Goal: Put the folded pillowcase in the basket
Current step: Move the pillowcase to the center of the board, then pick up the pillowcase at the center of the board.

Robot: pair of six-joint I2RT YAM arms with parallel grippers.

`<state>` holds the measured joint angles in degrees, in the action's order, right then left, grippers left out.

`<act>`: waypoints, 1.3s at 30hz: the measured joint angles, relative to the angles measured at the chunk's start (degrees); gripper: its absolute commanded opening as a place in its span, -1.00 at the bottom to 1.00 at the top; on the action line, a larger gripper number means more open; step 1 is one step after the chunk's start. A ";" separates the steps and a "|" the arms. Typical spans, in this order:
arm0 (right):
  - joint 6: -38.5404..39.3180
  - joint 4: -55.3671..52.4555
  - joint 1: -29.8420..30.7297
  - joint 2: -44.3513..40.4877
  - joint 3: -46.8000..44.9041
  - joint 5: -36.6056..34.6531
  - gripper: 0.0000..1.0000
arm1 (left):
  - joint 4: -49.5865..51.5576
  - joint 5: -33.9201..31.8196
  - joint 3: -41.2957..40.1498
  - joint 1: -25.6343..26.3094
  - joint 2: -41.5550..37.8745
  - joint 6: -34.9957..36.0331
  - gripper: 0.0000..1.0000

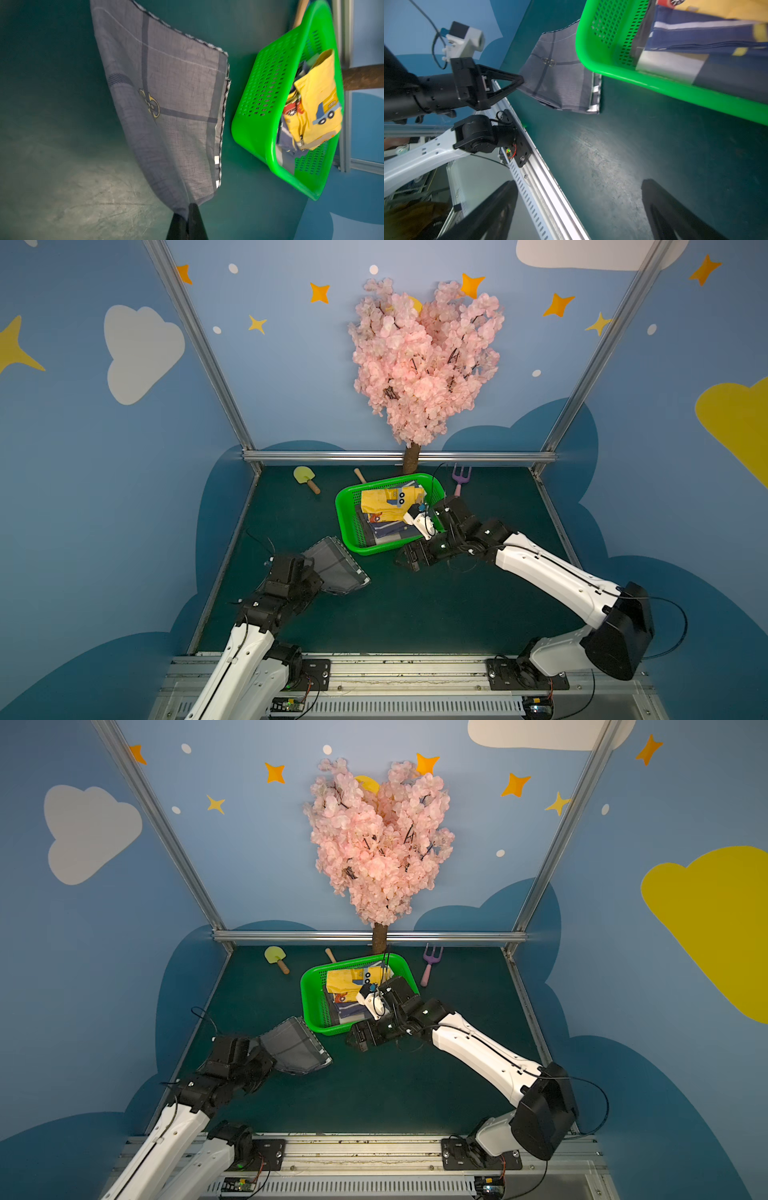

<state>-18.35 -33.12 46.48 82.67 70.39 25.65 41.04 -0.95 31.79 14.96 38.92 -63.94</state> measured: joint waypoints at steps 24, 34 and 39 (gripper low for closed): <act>-25.33 10.69 -1.60 0.22 -22.58 10.86 0.97 | -16.72 -23.69 11.34 44.98 29.64 -16.63 0.26; -29.51 15.80 -3.26 0.07 -22.97 10.16 0.97 | -12.28 -22.77 14.23 41.11 19.43 -6.23 0.58; -29.99 16.22 -2.16 2.82 -21.46 8.68 0.97 | -5.33 -19.10 12.61 32.11 13.90 -0.92 0.57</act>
<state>-48.34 -16.91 44.31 85.49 48.93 34.33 35.70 -20.05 44.40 47.07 52.82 -64.86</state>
